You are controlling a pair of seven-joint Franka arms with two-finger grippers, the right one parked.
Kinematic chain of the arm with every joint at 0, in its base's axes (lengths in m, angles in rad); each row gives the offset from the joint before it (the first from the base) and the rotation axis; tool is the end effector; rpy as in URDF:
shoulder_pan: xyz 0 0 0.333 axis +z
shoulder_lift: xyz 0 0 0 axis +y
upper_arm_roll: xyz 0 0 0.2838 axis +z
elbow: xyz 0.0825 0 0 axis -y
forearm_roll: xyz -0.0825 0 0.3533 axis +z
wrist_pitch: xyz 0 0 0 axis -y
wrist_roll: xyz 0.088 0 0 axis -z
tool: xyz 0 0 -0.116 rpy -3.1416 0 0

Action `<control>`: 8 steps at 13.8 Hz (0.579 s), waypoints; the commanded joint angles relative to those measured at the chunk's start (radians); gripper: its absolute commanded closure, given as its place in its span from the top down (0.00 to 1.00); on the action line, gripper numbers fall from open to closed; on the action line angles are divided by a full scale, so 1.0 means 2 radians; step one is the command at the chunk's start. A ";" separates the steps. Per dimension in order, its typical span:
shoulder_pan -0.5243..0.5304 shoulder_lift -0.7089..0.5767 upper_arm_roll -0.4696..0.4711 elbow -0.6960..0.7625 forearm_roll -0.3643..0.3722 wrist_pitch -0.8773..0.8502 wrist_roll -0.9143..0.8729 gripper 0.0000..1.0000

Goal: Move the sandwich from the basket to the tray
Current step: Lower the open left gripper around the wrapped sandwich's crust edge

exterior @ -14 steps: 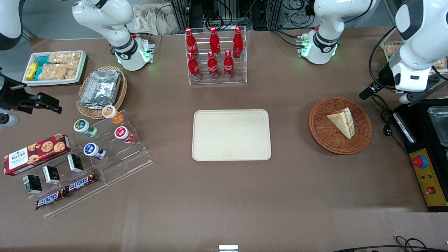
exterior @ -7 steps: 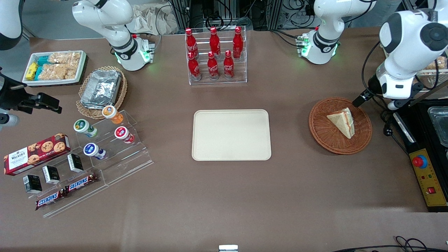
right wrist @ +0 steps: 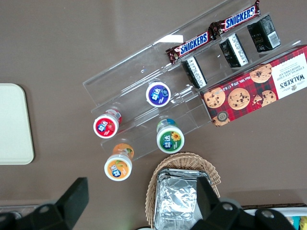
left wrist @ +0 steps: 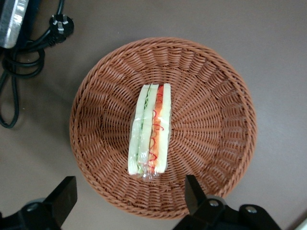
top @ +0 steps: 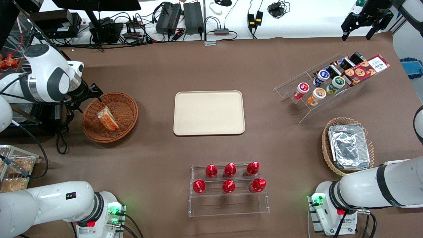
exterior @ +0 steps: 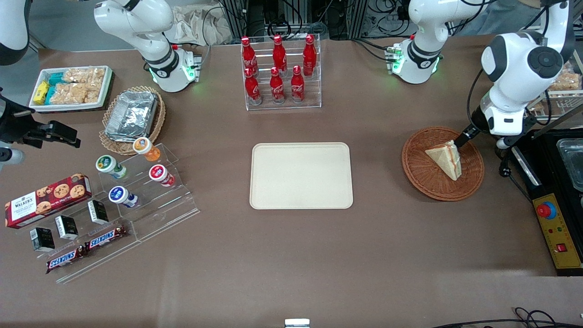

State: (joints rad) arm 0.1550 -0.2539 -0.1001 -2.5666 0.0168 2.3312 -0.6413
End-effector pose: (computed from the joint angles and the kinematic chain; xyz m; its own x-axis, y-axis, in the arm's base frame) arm 0.4142 0.0244 0.3357 0.7724 0.6341 0.0360 0.6349 -0.7723 -0.0199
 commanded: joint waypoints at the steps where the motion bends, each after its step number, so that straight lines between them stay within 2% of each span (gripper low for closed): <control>1: 0.008 0.024 -0.006 -0.010 0.008 0.032 -0.011 1.00; 8: 0.005 0.079 -0.007 -0.012 0.008 0.078 -0.013 1.00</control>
State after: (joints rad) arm 0.1573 -0.1235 -0.1024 -2.5810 0.0168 2.4417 -0.6428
